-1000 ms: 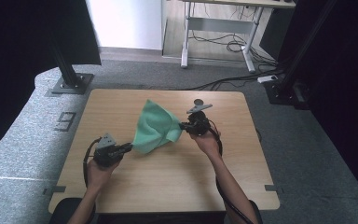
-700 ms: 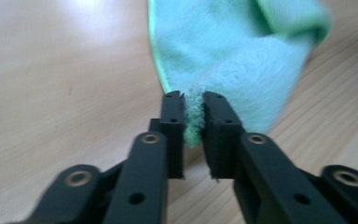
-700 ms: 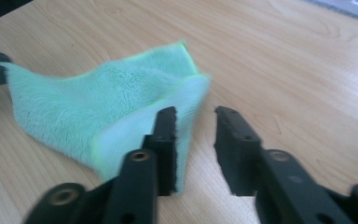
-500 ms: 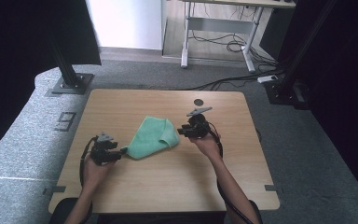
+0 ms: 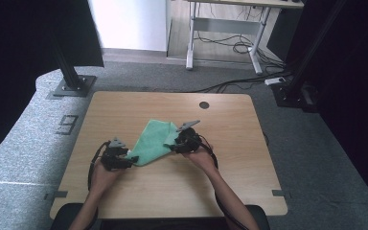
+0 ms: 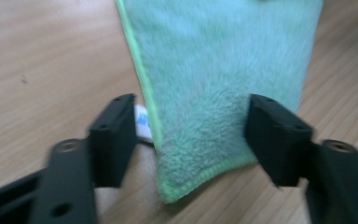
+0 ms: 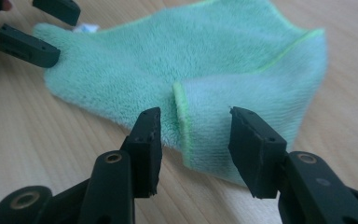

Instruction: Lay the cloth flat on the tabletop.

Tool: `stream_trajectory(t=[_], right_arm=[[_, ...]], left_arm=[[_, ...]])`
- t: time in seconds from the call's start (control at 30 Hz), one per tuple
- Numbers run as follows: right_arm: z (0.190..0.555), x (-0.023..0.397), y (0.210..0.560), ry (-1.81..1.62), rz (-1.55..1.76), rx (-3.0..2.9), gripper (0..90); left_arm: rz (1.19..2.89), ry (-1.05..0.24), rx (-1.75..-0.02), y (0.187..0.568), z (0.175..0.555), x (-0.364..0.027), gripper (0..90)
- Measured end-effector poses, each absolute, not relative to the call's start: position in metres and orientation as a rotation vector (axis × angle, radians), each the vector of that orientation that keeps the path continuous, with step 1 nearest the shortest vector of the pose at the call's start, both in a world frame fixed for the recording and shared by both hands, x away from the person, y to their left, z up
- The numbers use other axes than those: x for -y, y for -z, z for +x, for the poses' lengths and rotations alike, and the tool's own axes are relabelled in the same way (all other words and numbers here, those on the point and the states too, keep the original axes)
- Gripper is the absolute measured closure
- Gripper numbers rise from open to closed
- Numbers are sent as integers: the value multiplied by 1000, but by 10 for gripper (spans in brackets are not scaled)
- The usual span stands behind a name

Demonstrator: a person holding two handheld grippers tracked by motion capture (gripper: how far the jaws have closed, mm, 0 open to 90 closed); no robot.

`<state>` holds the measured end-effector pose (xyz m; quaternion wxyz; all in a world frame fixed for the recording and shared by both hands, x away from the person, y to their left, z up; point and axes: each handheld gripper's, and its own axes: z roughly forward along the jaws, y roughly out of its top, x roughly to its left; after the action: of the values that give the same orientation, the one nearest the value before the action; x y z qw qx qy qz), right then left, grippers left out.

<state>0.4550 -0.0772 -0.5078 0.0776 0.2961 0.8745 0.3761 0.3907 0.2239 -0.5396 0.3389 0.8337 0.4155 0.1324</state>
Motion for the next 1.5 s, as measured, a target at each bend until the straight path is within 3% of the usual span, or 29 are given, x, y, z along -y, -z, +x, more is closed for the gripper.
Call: stream_trajectory(t=[0.07,0.1,0.13,0.17,0.2,0.23,0.3,0.6,0.8,0.9,0.97,1.0,1.03,1.1,1.2,1.3,1.37,1.5], right_arm=[[456,75,515,-1093,888,-2615,630],[456,75,515,-1093,888,-2615,630],[458,75,521,-1081,916,-2623,774],[458,76,522,-1087,927,-2626,825],[458,76,522,-1087,927,-2626,825],[458,79,521,-1078,942,-2609,850],[458,84,513,-1089,950,-2584,853],[465,124,454,-1139,984,-2430,852],[477,137,453,-1082,1044,-2396,850],[487,145,478,-1014,1131,-2418,730],[488,149,490,-983,1162,-2412,628],[488,149,490,-983,1162,-2412,628],[488,153,493,-993,1181,-2410,602],[484,161,494,-1030,1198,-2390,558],[475,165,490,-1060,1186,-2395,498],[467,165,491,-1073,1177,-2389,450],[457,162,497,-1083,1167,-2407,358],[446,155,508,-1084,1175,-2421,276]], left_arm=[[2184,-377,-1064,540,389,-222,436],[2197,-390,-1058,540,388,-221,436],[2201,-372,-1039,539,388,-220,559],[2201,-372,-1039,539,388,-220,592],[2197,-372,-1039,539,387,-220,592],[2192,-353,-1037,538,387,-220,710],[2190,-355,-1037,537,387,-220,769],[2045,-411,-1043,517,382,-237,783],[2019,-416,-1098,517,384,-247,790],[2094,-407,-1122,525,387,-242,724],[2132,-406,-1123,528,389,-238,578],[2132,-406,-1123,528,389,-238,506],[2135,-401,-1117,528,389,-237,506],[2098,-381,-1094,522,389,-235,375],[2085,-396,-1092,521,389,-234,266],[2094,-411,-1121,524,392,-235,217],[2104,-406,-1152,528,395,-236,172],[2146,-419,-1167,533,397,-234,171]])
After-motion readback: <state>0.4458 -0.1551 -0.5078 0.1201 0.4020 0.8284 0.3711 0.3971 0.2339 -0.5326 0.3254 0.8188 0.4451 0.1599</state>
